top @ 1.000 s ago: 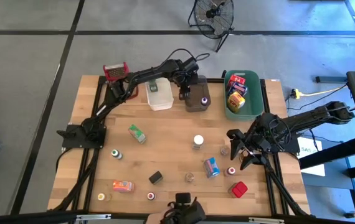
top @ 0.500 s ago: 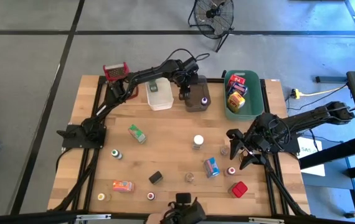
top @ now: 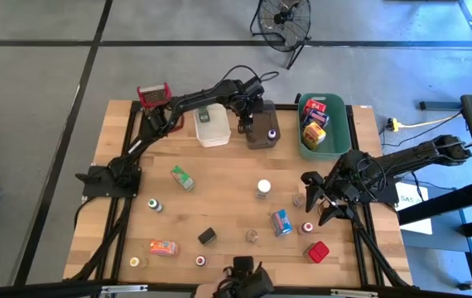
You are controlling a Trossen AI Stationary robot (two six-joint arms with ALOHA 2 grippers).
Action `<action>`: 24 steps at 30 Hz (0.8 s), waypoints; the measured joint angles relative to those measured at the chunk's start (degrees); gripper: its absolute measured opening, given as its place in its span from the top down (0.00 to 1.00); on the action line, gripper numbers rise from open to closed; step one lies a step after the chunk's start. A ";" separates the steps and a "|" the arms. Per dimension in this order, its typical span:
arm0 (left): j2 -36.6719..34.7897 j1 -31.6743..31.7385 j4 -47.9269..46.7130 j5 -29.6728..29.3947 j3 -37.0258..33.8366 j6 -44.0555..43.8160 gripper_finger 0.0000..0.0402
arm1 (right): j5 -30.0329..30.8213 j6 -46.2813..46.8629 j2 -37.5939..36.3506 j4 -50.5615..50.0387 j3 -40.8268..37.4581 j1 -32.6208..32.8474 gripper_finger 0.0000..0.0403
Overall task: Pick & Place Kitchen Items
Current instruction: Put the top yellow coloring bottle into the black transparent bin, then put the white seasoning bottle into the white bin
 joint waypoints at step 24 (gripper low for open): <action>-4.26 0.00 -5.25 -3.74 0.68 1.65 0.31 | -0.01 0.00 0.00 -0.84 0.00 0.00 0.31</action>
